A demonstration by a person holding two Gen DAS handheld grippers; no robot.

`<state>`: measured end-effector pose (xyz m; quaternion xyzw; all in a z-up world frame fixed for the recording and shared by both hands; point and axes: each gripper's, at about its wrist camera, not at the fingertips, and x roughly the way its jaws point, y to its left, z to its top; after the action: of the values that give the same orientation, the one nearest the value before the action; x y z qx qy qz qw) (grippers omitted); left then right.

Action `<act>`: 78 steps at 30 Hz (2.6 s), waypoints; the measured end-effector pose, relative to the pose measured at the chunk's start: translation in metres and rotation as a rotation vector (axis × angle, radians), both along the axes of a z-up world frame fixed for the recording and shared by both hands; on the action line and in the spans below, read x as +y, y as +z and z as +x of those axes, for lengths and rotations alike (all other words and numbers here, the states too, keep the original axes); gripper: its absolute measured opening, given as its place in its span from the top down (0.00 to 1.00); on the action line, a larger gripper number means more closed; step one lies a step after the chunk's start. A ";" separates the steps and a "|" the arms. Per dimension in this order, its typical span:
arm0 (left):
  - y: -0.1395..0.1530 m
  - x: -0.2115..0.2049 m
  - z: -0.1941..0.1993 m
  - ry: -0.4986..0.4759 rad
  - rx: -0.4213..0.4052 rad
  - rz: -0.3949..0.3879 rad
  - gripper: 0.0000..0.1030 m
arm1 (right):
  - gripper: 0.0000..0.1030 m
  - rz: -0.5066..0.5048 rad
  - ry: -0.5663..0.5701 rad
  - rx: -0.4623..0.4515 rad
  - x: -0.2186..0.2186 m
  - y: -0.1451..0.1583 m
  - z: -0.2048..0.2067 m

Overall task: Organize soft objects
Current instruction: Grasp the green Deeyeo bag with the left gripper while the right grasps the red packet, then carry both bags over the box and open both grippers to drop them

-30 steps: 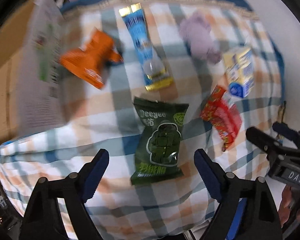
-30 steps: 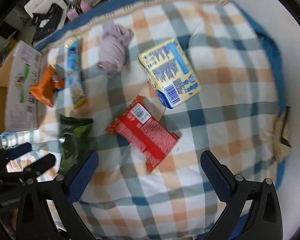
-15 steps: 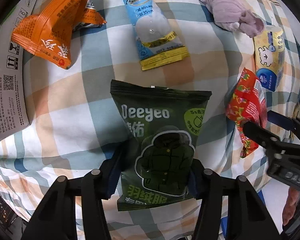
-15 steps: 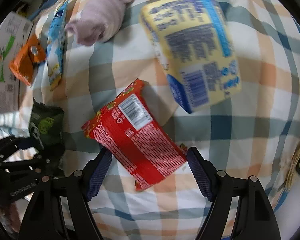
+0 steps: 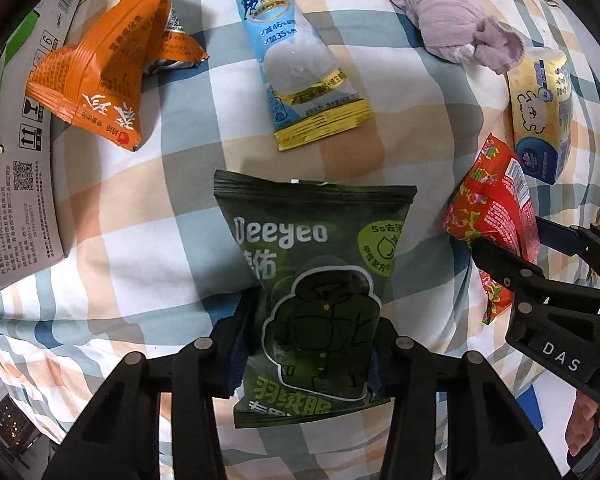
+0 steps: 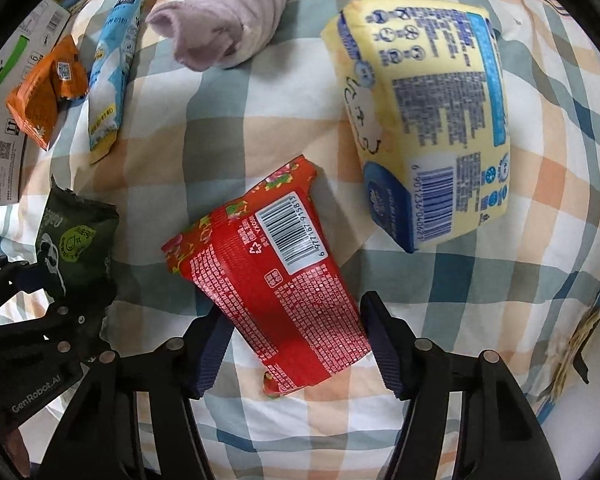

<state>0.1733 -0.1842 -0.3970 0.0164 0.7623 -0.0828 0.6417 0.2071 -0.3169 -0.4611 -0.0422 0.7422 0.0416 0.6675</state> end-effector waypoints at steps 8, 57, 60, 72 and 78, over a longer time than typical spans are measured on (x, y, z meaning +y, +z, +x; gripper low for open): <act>0.012 -0.014 -0.003 -0.019 -0.025 0.002 0.68 | 0.45 -0.004 -0.050 0.039 0.007 0.004 -0.006; 0.212 0.316 0.063 0.266 -0.363 -0.108 0.70 | 0.50 0.293 -0.048 -0.249 0.275 0.290 0.031; 0.181 0.335 0.096 0.269 -0.301 -0.120 0.70 | 0.50 0.255 -0.098 -0.220 0.297 0.265 0.057; 0.107 0.339 0.165 0.205 -0.174 -0.126 0.70 | 0.50 0.119 -0.173 -0.181 0.333 0.191 0.131; 0.094 0.341 0.186 0.208 -0.142 -0.141 0.69 | 0.49 0.082 -0.186 -0.185 0.340 0.178 0.155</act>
<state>0.3593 0.1563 -0.3026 -0.1020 0.7048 -0.0677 0.6988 0.3623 0.0235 -0.2830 0.0508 0.6760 0.0058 0.7351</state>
